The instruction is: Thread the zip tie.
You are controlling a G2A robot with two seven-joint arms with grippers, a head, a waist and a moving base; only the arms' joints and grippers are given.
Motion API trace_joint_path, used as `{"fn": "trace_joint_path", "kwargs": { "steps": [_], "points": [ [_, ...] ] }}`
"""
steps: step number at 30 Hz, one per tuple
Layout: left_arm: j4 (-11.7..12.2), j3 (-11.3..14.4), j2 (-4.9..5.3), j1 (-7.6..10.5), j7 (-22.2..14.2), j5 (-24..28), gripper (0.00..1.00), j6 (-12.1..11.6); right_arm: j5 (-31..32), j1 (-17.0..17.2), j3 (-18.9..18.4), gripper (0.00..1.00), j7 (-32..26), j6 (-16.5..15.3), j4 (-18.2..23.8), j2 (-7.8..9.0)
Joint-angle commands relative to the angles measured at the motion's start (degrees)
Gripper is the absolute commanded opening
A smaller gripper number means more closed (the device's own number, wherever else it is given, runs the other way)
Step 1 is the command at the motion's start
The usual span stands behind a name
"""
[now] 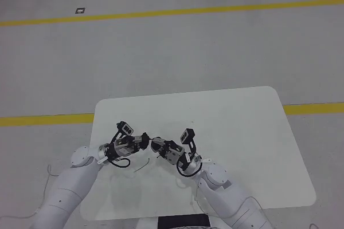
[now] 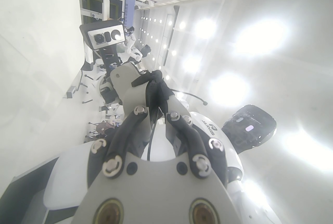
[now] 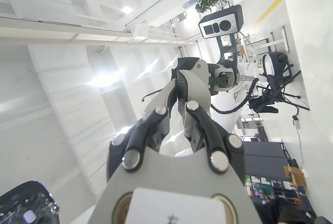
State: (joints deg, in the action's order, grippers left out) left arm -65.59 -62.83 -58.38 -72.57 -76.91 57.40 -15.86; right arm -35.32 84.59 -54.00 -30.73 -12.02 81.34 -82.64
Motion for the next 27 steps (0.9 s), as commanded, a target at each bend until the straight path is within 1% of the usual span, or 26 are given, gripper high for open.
{"fn": "trace_joint_path", "kwargs": {
  "steps": [1,27],
  "points": [
    [0.0,0.0,0.0,0.0,0.0,0.0,0.0,0.0,0.1,0.11,-0.19,0.0,0.09,-0.01,0.03,0.08],
    [0.0,0.0,0.0,0.0,0.0,0.0,0.0,0.0,0.44,1.87,-3.62,0.0,1.27,0.07,1.62,1.29]
  ]
}}
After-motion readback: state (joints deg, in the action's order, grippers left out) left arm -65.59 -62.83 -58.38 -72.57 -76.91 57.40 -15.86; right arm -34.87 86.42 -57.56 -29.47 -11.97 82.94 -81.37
